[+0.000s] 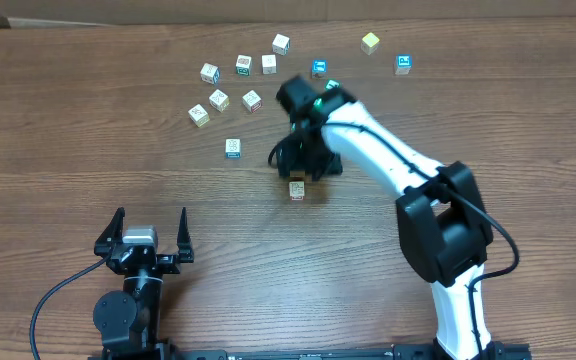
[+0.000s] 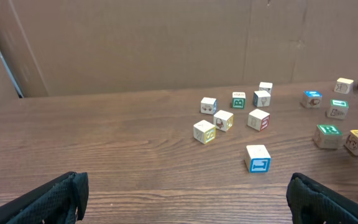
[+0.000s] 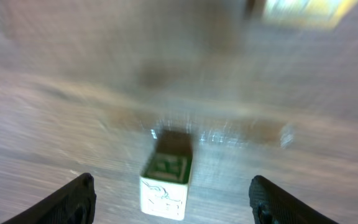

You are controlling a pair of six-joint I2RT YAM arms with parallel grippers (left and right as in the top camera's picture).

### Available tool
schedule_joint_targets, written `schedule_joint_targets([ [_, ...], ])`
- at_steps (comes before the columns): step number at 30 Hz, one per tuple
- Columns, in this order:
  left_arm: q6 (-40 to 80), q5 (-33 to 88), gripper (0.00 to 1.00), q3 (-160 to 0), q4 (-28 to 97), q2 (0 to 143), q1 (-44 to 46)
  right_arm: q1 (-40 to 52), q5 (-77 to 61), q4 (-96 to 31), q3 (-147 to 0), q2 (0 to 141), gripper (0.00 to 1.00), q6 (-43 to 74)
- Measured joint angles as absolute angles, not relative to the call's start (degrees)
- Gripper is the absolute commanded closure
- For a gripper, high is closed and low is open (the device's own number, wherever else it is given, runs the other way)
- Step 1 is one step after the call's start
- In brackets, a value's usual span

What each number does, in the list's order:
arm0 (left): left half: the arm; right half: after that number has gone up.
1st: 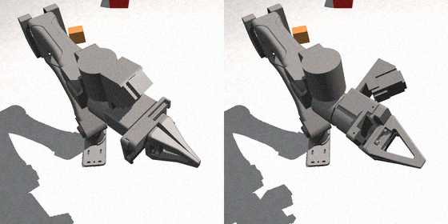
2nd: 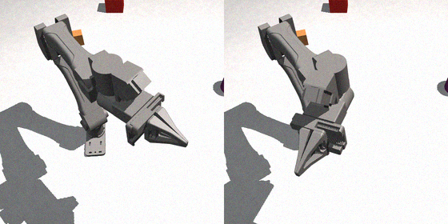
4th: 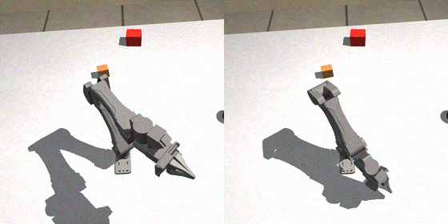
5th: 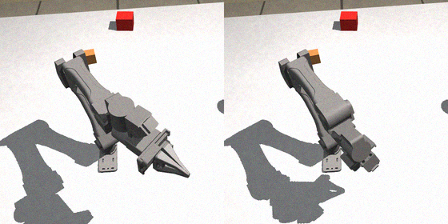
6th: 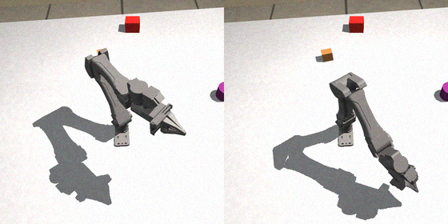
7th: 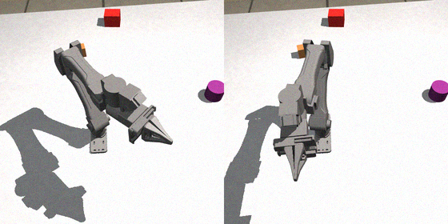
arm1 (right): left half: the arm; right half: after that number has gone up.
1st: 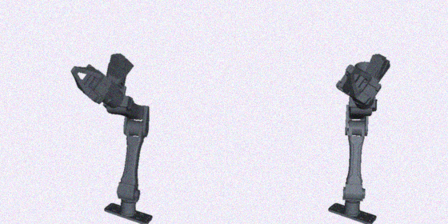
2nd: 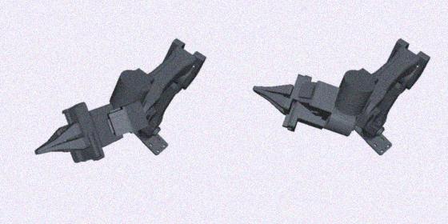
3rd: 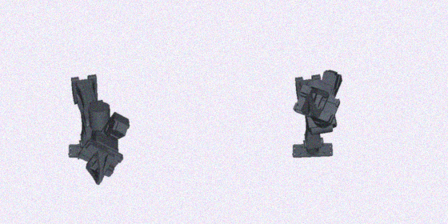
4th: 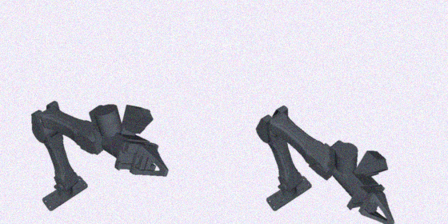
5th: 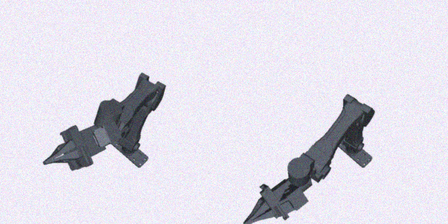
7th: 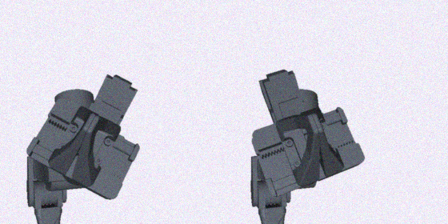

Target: Form a tower

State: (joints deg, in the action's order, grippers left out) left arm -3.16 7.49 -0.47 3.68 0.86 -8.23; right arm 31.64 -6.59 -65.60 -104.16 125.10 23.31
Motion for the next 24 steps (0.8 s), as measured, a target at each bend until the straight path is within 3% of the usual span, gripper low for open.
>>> schedule_joint_targets([
  [4,-3.16,7.49,0.00,-0.47,3.68,0.86,-8.23,27.51,-5.65,-64.10,-111.94,125.03,0.23,22.59],
  [10,-3.16,7.51,0.00,-0.47,3.68,0.86,-8.23,23.62,-3.44,-58.06,-111.28,124.99,0.23,19.79],
  [17,-3.16,7.49,0.00,-0.47,3.68,0.86,-8.23,24.01,-2.39,-52.25,-106.00,124.99,0.44,17.06],
  [24,-3.16,7.49,0.00,-0.47,3.68,0.86,-8.23,24.01,1.17,-43.72,-99.72,124.99,0.46,16.45],
])
